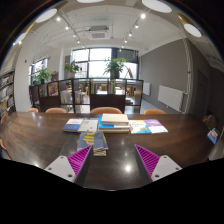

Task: Fold towel

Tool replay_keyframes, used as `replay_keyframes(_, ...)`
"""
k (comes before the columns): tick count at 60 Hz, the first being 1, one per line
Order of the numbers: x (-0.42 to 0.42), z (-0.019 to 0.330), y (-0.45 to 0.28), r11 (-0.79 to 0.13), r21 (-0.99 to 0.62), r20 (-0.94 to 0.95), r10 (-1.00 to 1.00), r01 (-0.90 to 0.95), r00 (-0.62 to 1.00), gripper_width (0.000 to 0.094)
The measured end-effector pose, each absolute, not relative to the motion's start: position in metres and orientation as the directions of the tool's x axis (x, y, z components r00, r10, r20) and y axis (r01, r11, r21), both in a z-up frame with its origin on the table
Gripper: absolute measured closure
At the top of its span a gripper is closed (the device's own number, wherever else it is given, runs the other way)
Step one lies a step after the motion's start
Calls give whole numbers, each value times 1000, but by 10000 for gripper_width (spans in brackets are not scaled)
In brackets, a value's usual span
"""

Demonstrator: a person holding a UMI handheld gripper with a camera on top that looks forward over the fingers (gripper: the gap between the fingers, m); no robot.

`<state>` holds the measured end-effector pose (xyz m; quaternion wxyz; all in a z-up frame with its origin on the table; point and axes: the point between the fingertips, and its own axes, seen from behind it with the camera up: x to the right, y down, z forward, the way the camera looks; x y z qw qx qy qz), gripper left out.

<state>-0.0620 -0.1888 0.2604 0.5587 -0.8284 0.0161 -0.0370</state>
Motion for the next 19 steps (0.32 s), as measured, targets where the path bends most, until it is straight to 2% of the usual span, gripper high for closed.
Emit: replay_keyframes(19, -66, 256, -233, -393, -919, 58, -69, 26, 996, 115)
